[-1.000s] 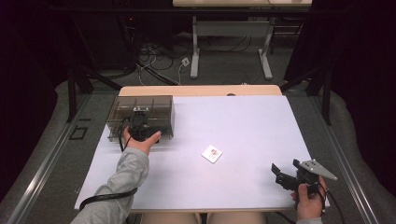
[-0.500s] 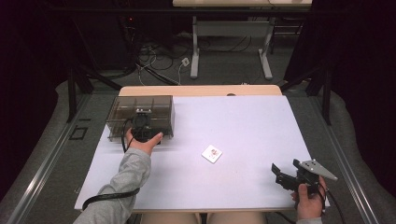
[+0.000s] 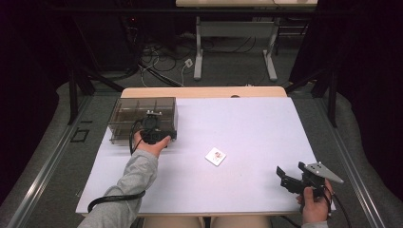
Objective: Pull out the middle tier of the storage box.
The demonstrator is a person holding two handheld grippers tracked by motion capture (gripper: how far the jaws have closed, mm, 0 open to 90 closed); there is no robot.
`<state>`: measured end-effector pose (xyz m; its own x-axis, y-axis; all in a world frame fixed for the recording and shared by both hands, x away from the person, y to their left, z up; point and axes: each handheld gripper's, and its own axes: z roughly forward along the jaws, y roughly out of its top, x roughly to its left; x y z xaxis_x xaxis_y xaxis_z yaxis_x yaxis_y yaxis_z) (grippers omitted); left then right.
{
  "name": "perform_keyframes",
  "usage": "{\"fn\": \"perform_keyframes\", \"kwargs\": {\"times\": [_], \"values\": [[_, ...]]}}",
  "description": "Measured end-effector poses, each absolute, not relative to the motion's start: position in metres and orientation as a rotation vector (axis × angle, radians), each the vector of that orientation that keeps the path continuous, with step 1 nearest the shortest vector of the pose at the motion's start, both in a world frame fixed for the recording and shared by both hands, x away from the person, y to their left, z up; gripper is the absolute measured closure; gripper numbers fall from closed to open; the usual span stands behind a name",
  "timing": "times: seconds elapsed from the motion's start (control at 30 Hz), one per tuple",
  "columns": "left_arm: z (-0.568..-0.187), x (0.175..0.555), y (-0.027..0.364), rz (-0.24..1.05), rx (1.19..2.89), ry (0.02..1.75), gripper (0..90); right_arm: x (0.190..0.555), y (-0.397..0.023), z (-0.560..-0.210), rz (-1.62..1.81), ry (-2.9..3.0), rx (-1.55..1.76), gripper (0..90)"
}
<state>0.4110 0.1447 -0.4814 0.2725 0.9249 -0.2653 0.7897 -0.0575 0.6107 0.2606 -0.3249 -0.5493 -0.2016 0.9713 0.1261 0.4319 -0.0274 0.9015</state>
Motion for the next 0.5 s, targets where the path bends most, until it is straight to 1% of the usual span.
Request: {"fn": "perform_keyframes", "kwargs": {"times": [0.17,0.23,0.3,0.33,0.4,0.43,0.5], "values": [[-0.482,0.415,0.142,0.219,1.855,1.584,47.8,0.260,-0.325,-0.548,1.190,1.683,1.488,10.9],[-0.482,0.416,0.141,0.197,1.846,1.599,53.7,0.259,-0.325,-0.548,1.184,1.691,1.498,10.9],[-0.482,0.417,0.139,0.197,1.843,1.611,55.4,0.259,-0.326,-0.547,1.184,1.692,1.496,10.9],[-0.482,0.417,0.138,0.207,1.849,1.612,59.8,0.260,-0.326,-0.548,1.188,1.685,1.488,10.9],[-0.483,0.418,0.136,0.230,1.860,1.617,60.7,0.260,-0.326,-0.548,1.186,1.688,1.487,10.9],[-0.482,0.419,0.136,0.220,1.865,1.617,64.7,0.260,-0.326,-0.548,1.186,1.688,1.487,10.9],[-0.484,0.421,0.133,0.213,1.859,1.632,65.3,0.260,-0.325,-0.548,1.193,1.688,1.494,10.9]]}}
